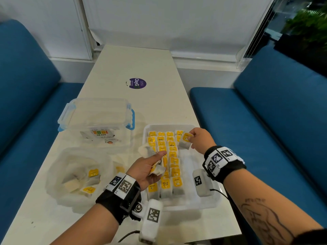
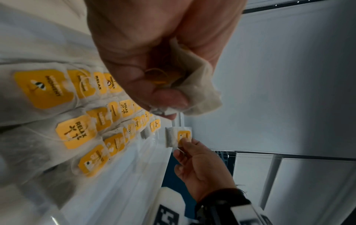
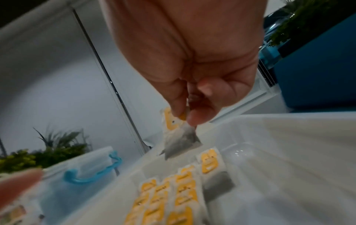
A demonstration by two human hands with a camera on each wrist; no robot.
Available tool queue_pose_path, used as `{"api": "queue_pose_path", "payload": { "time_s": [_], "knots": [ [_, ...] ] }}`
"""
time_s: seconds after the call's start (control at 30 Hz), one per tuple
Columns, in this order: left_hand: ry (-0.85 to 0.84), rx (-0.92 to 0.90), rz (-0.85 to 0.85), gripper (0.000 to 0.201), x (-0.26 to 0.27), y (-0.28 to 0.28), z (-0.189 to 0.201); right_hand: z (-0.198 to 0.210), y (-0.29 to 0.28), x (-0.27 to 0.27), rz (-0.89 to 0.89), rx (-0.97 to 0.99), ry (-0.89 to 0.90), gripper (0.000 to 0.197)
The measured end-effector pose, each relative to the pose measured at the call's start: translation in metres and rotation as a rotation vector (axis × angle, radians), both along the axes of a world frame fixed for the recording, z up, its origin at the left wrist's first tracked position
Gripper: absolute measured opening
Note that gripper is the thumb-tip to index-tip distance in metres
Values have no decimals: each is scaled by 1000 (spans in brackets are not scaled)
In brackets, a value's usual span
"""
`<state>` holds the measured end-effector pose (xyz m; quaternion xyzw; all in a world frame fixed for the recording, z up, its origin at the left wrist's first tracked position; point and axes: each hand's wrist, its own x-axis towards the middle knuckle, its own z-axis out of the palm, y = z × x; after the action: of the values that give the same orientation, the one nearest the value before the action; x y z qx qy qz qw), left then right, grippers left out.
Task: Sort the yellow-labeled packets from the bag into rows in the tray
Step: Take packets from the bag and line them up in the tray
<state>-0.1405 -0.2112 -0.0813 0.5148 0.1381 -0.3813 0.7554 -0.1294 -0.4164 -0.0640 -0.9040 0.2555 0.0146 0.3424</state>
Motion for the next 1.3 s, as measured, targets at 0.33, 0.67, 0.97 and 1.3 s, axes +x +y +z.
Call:
{"api": "queue_pose_path", "payload": {
  "time_s": [0.33,0.67,0.97,1.3],
  "knots": [
    [-10,31,2,43,-2,3,-13,-35,-8,24,220,-278,405,31],
    [-39,108,-55,49,3,7,-12,-56,-14,46,147,-238,399,32],
    [-84,164,-198,27,5,9,-12,-46,-8,36,15,-123,120,27],
    [-166,227,-458,19,-1,-1,-6,29,54,2,581,244,224,36]
  ]
}}
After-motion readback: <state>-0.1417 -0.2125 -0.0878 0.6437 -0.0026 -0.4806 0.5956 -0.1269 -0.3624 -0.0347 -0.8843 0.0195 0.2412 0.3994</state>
